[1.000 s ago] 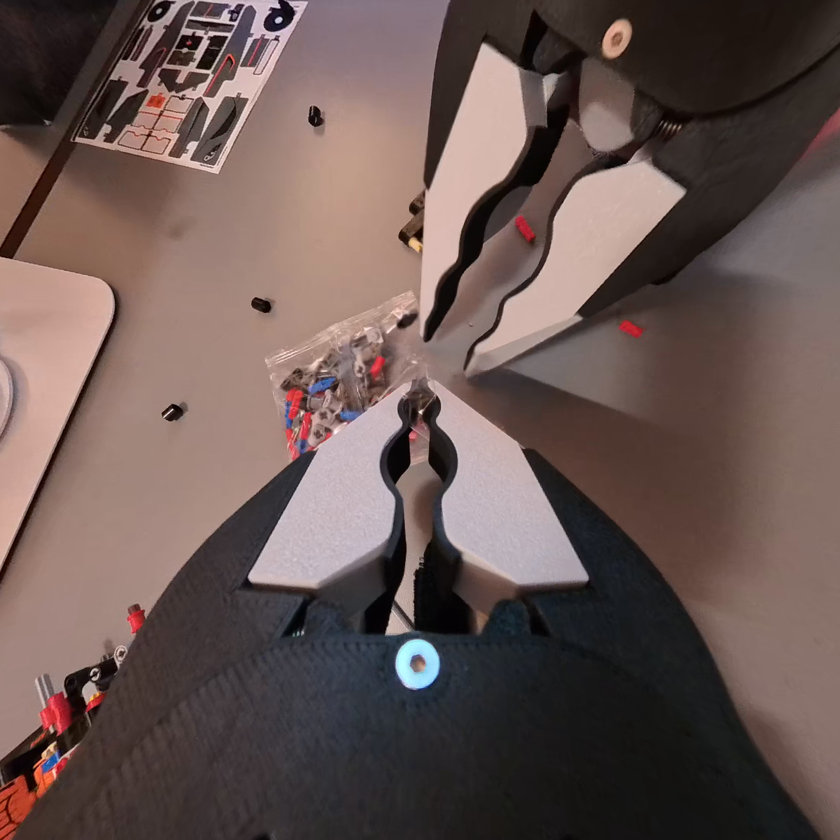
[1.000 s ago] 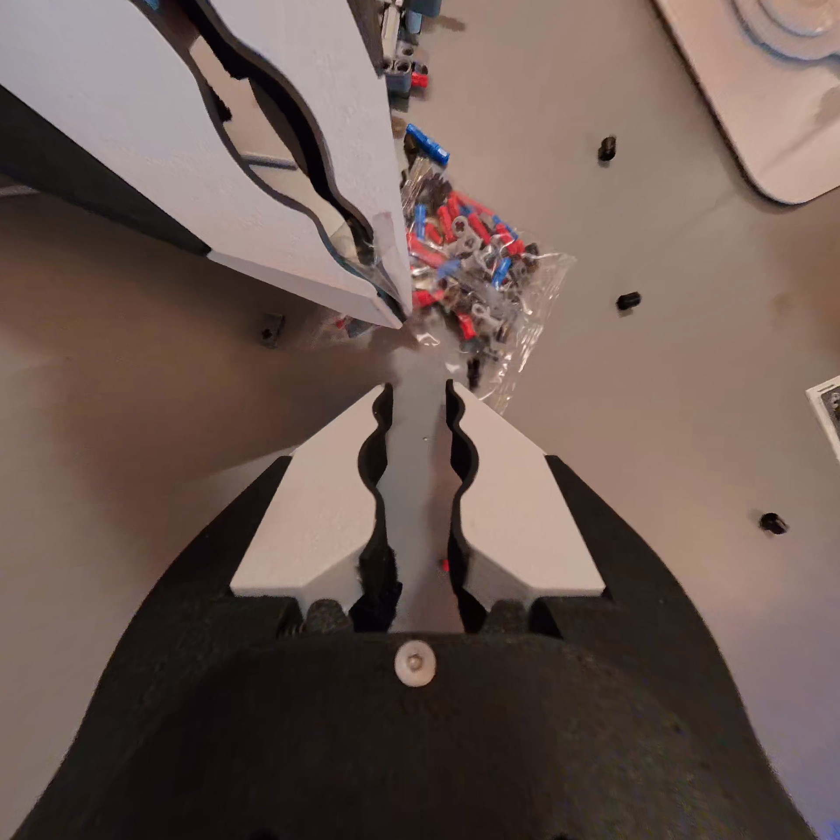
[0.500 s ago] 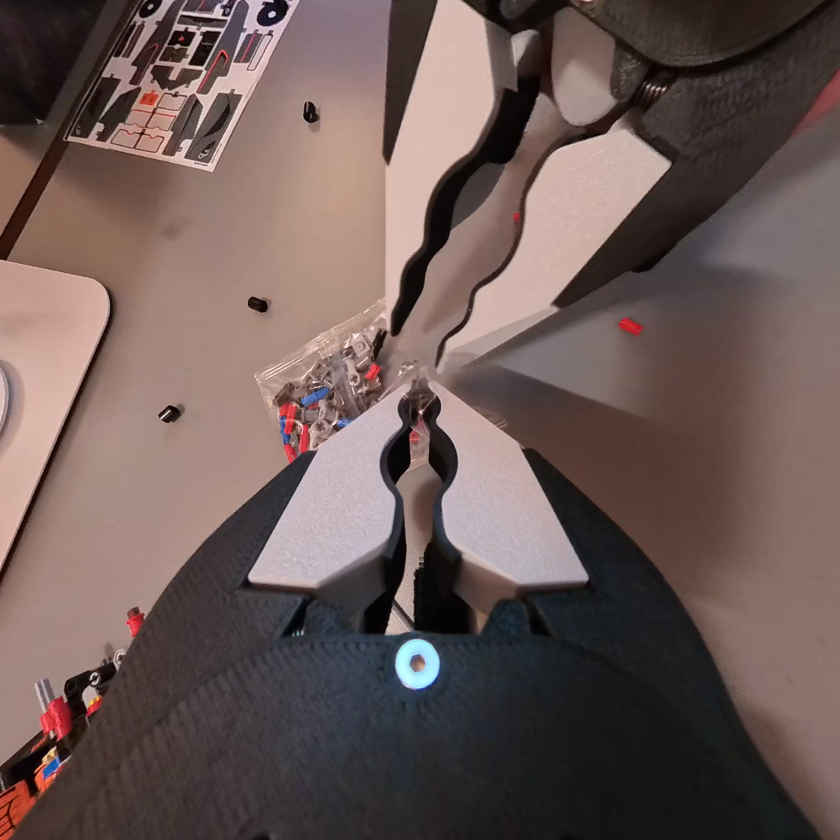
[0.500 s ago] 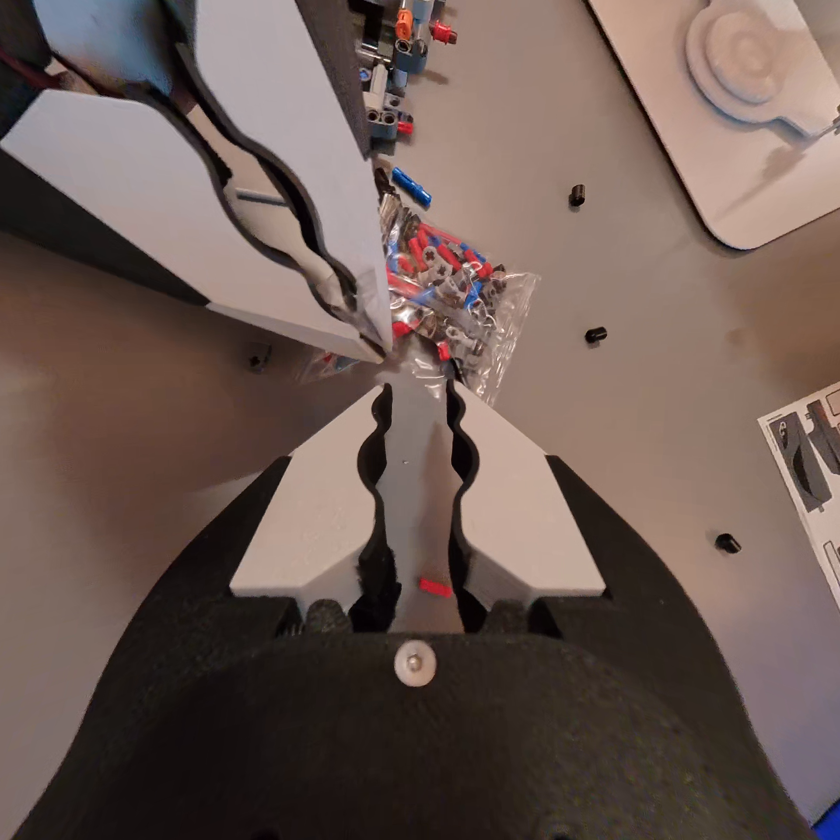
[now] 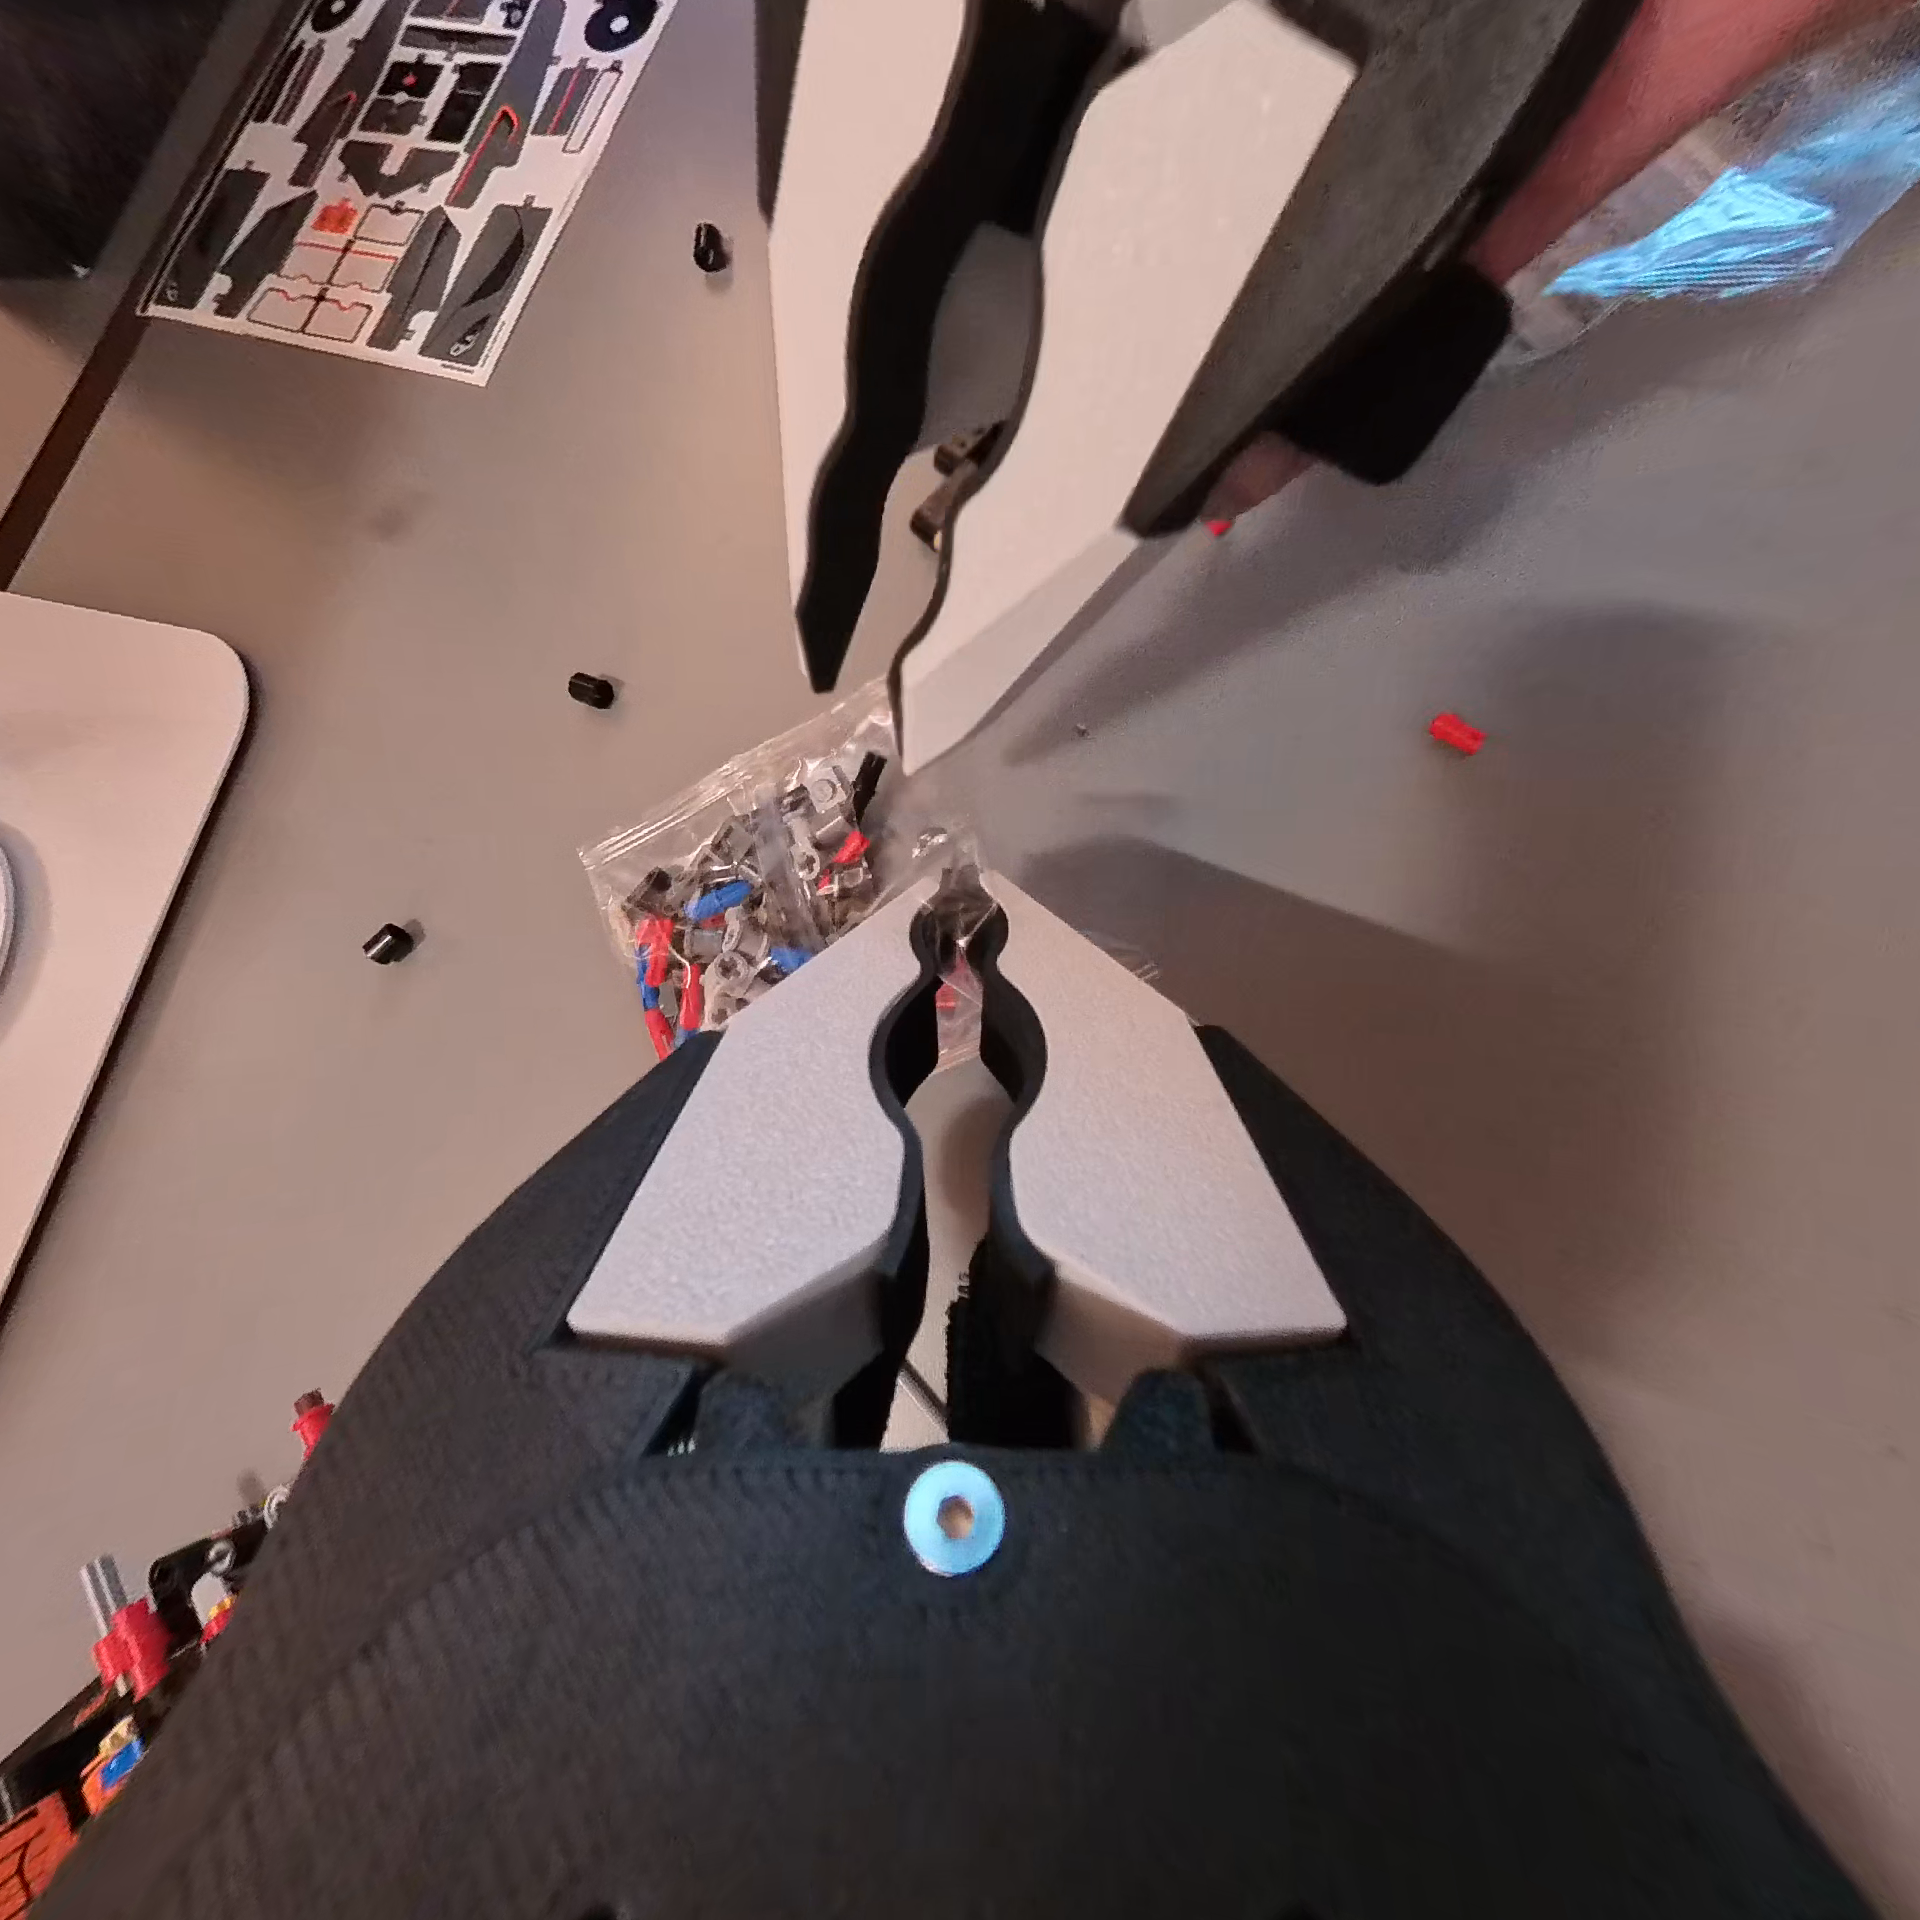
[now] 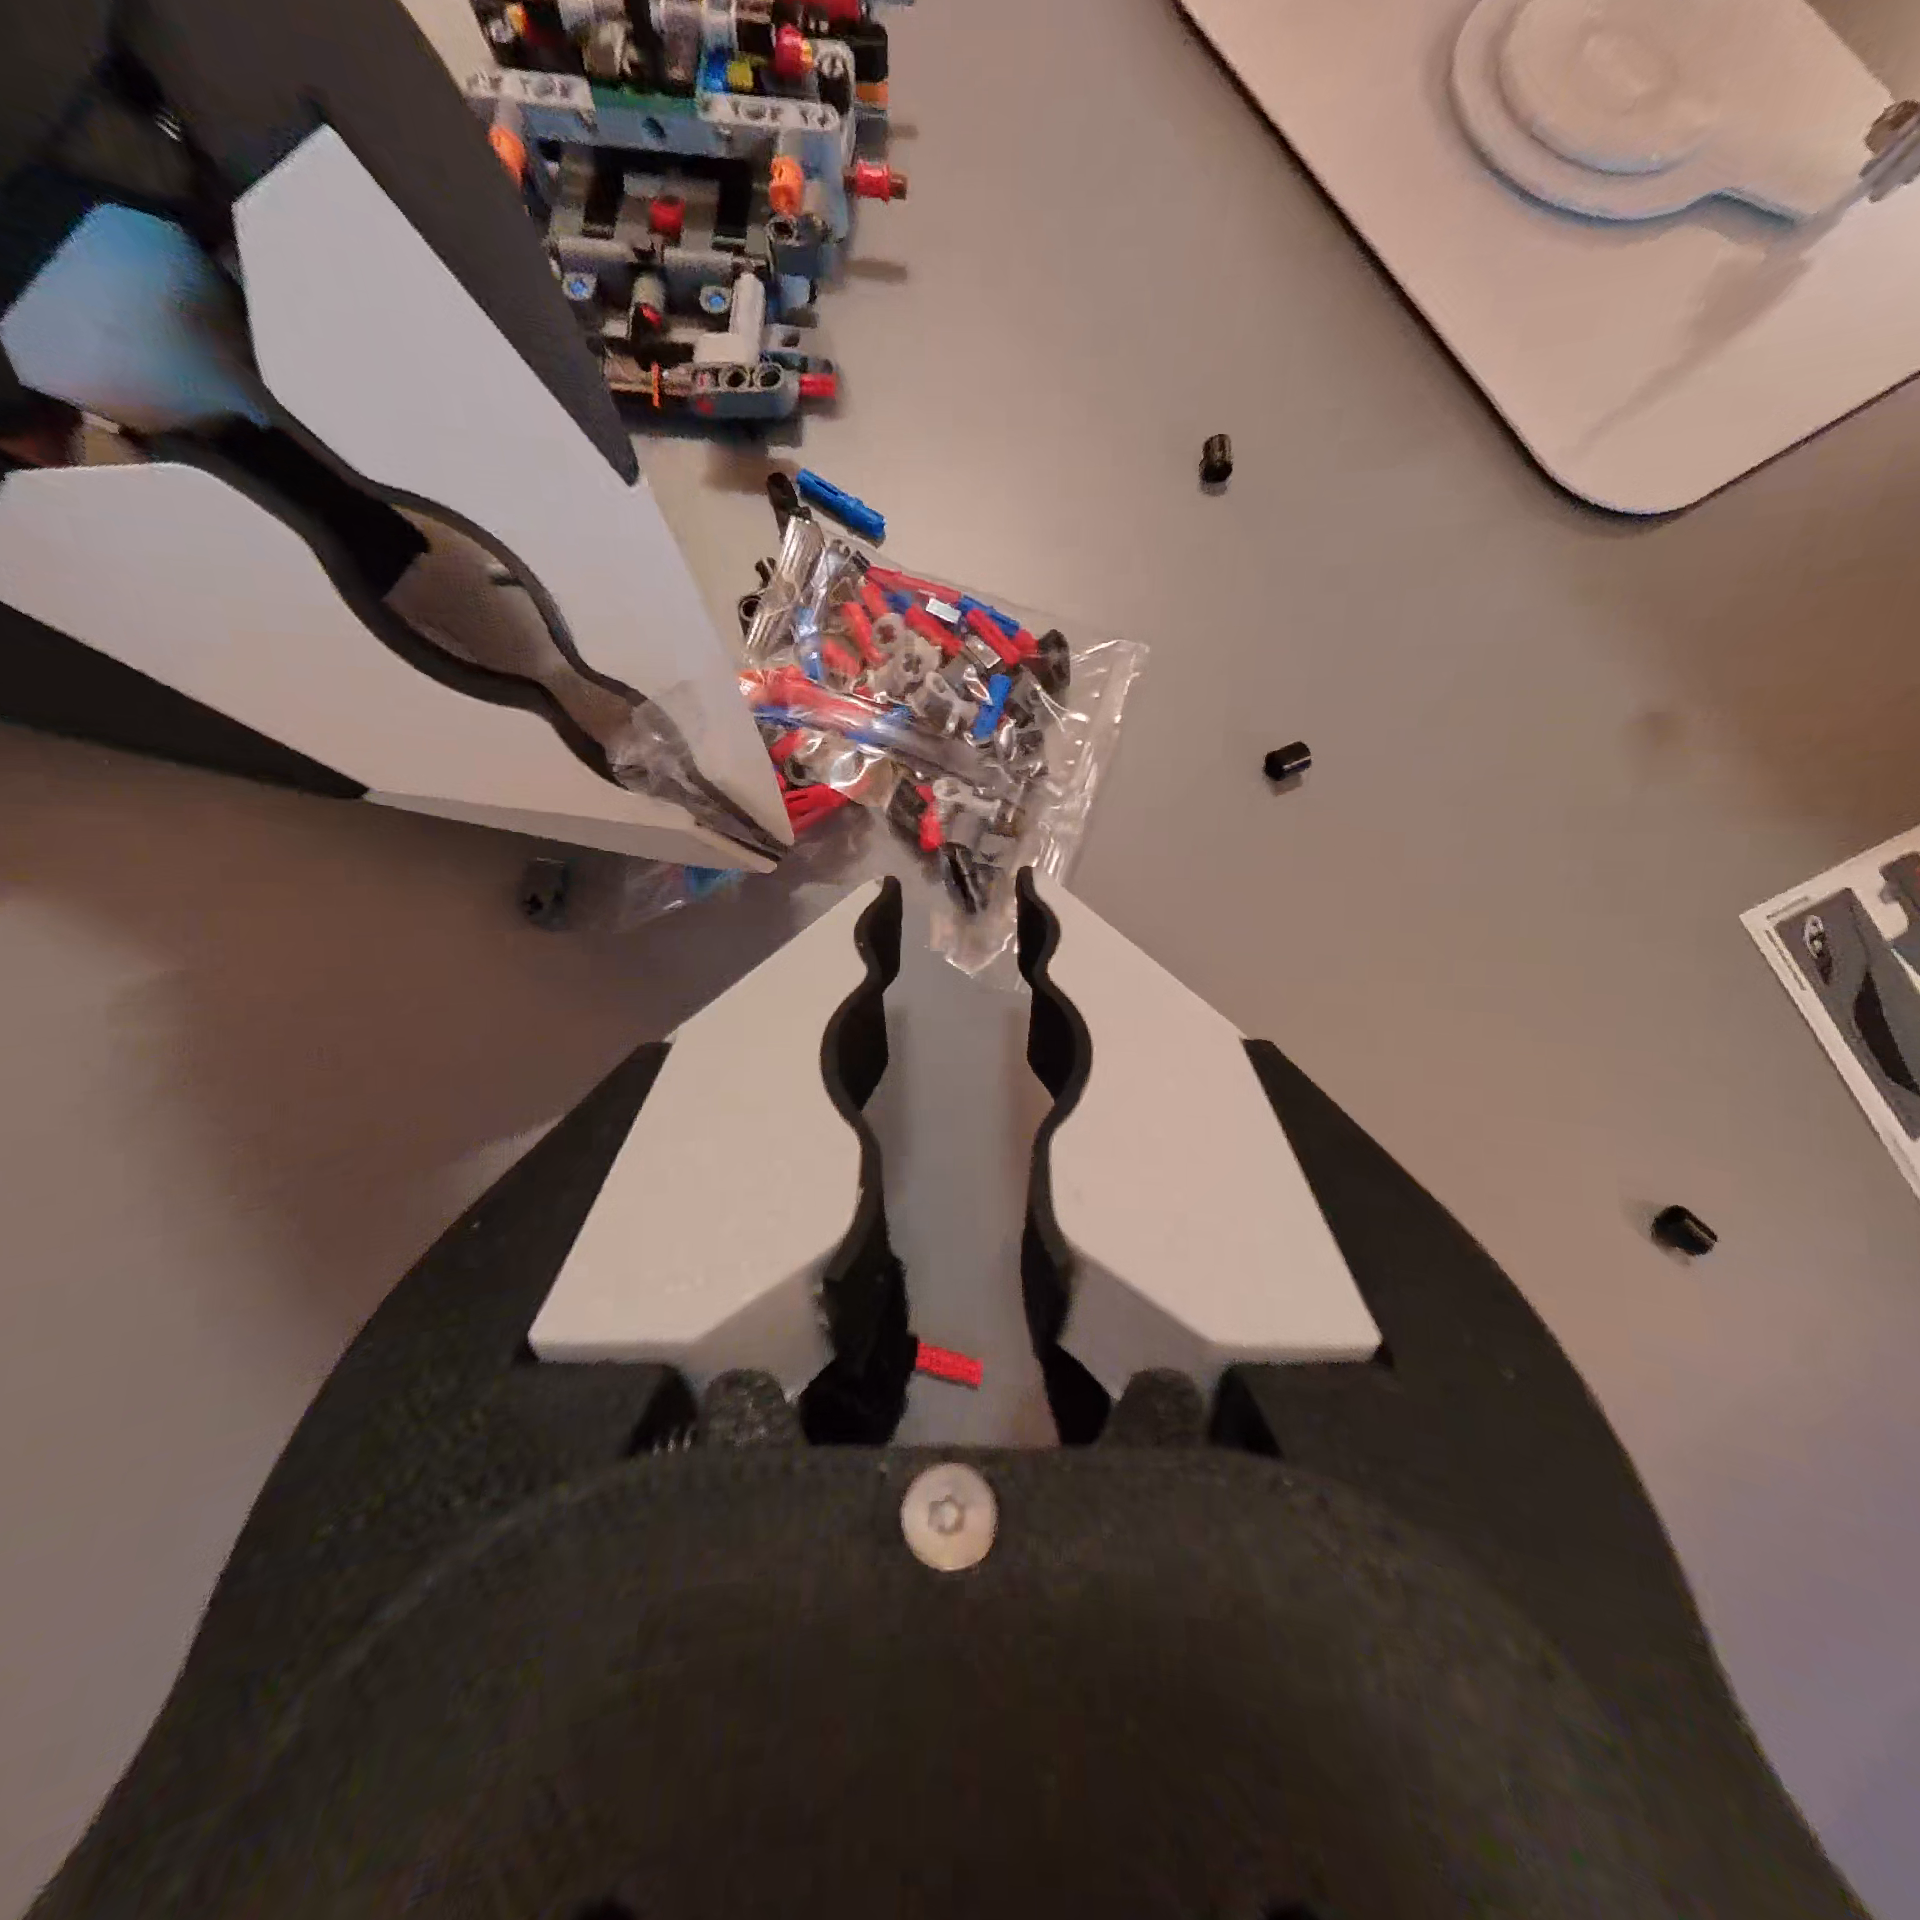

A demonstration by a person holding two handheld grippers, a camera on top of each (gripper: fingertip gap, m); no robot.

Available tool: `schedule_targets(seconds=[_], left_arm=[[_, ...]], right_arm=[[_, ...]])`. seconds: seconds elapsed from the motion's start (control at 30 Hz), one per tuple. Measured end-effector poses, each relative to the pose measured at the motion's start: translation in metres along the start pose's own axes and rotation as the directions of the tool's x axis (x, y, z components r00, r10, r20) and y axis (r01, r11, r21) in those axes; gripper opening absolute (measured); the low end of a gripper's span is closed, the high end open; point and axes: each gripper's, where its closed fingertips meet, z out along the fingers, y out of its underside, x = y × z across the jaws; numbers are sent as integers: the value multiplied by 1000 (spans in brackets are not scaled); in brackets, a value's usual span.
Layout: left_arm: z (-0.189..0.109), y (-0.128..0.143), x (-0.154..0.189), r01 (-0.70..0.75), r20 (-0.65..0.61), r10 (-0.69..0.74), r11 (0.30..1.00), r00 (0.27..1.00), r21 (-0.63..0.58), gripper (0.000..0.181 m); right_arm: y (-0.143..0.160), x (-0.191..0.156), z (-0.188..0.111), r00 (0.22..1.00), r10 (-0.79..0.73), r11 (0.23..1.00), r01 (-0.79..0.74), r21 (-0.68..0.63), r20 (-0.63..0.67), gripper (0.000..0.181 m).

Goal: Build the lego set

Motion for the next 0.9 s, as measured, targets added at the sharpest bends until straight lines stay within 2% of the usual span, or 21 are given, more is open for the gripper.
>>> schedule_targets(seconds=[0.13, 0.3, 0.47, 0.67, 0.9], left_arm=[[1, 1, 0, -2, -3, 2, 1000, 1000, -4, 0], [3, 6, 0, 3, -11, -3, 1000, 1000, -24, 0], [3, 10, -1, 5, -19, -6, 999, 1000, -39, 0], [-10, -2, -16, 19, 16, -20, 999, 1000, 31, 0], [-2, 1, -27, 12, 34, -13, 1000, 999, 16, 0]], right_arm=[[3, 1, 16, 1000, -12, 999, 12, -41, 6, 17], [14, -6, 27, 995, -13, 995, 23, -98, 95, 13], [16, -8, 28, 992, -35, 994, 47, -95, 124, 12], [17, -10, 27, 987, -72, 991, 87, -101, 146, 4], [19, -16, 25, 976, -139, 981, 159, -109, 170, 3]])
